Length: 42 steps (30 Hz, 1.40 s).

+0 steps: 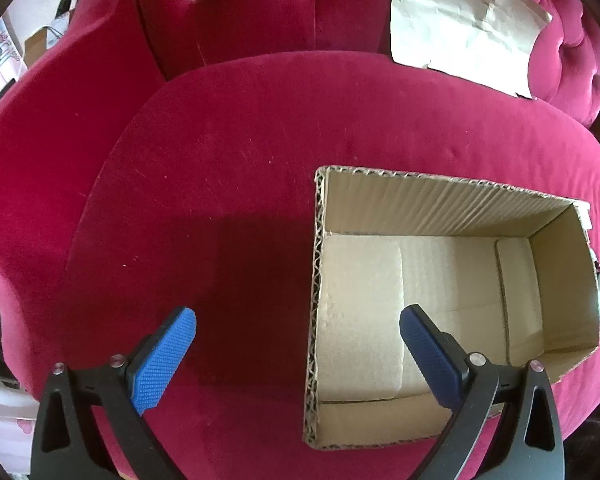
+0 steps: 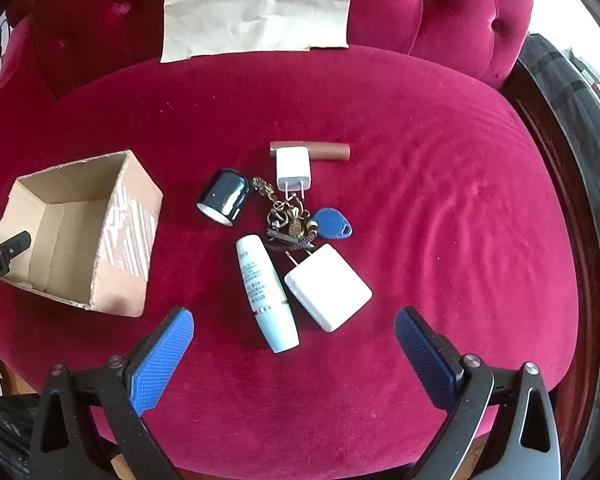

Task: Organize rigid objects
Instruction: 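Move the left gripper to the cardboard box wall and clamp it, then grasp the white-and-blue lotion bottle with the right gripper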

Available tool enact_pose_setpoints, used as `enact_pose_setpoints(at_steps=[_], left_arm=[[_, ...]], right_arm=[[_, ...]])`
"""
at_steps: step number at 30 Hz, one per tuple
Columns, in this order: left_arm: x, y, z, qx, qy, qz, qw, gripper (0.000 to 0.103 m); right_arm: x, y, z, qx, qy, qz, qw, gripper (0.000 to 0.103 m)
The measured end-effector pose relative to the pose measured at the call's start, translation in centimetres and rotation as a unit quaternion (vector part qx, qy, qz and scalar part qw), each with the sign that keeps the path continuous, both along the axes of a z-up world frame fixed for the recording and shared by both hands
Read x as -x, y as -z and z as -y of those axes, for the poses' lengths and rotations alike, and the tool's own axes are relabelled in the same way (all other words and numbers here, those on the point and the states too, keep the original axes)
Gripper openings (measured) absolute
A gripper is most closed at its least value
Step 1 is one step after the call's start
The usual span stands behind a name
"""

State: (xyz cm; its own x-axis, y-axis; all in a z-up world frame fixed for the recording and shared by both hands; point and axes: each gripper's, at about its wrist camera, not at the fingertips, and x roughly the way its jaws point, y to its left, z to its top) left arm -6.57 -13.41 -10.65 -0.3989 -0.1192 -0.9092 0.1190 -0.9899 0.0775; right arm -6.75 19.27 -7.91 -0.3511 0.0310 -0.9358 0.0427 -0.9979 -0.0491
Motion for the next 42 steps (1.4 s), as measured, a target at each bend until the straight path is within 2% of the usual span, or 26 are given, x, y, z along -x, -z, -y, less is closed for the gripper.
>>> enact_pose_setpoints(at_steps=[4, 7, 9, 10, 12, 14, 22, 27, 29, 36, 39, 42], left_arm=[[-0.4, 0.1, 0.5, -0.006, 0.004, -0.002, 1.0, 0.099], [-0.7, -0.1, 0.7, -0.018, 0.006, -0.002, 0.9998, 0.083], [-0.6, 0.1, 0.7, -0.022, 0.008, 0.002, 0.9997, 0.061], [-0.7, 0.3, 0.7, -0.024, 0.009, 0.006, 0.9996, 0.055], [-0.8, 0.6, 0.7, -0.032, 0.012, 0.015, 0.9993, 0.018], [-0.8, 1.0, 0.6, -0.03, 0.014, 0.023, 0.9992, 0.005], [-1.6, 1.2, 1.2, -0.029, 0.019, 0.021, 0.9992, 0.004], [-2.0, 1.1, 1.7, -0.031, 0.019, 0.021, 0.9991, 0.004], [-2.1, 1.1, 1.8, -0.031, 0.019, 0.021, 0.9991, 0.004], [-1.8, 1.1, 1.7, -0.031, 0.019, 0.022, 0.9991, 0.004], [-1.8, 1.1, 1.6, -0.031, 0.02, 0.022, 0.9991, 0.004], [-1.6, 1.1, 1.6, -0.031, 0.02, 0.022, 0.9991, 0.004]], right_arm=[[0.2, 0.3, -0.1, 0.0, 0.002, 0.003, 1.0, 0.103], [0.2, 0.3, 0.0, 0.0, 0.002, 0.004, 1.0, 0.103], [0.1, 0.2, 0.1, 0.0, -0.001, 0.005, 1.0, 0.103], [0.1, 0.2, 0.2, -0.001, -0.002, 0.004, 1.0, 0.103], [0.0, 0.4, 0.2, -0.002, -0.004, 0.006, 1.0, 0.103], [0.0, 0.7, 0.2, -0.002, -0.004, 0.01, 1.0, 0.103], [0.2, 1.5, 0.7, -0.002, -0.008, 0.017, 1.0, 0.102], [0.4, 1.8, 0.9, -0.001, -0.014, 0.025, 1.0, 0.097], [0.5, 2.1, 1.1, 0.0, -0.017, 0.03, 0.999, 0.09], [1.2, 3.4, 1.7, 0.001, -0.025, 0.05, 0.998, 0.056], [1.7, 3.8, 1.9, -0.001, -0.027, 0.051, 0.998, 0.048], [2.1, 4.0, 2.0, -0.001, -0.027, 0.052, 0.998, 0.045]])
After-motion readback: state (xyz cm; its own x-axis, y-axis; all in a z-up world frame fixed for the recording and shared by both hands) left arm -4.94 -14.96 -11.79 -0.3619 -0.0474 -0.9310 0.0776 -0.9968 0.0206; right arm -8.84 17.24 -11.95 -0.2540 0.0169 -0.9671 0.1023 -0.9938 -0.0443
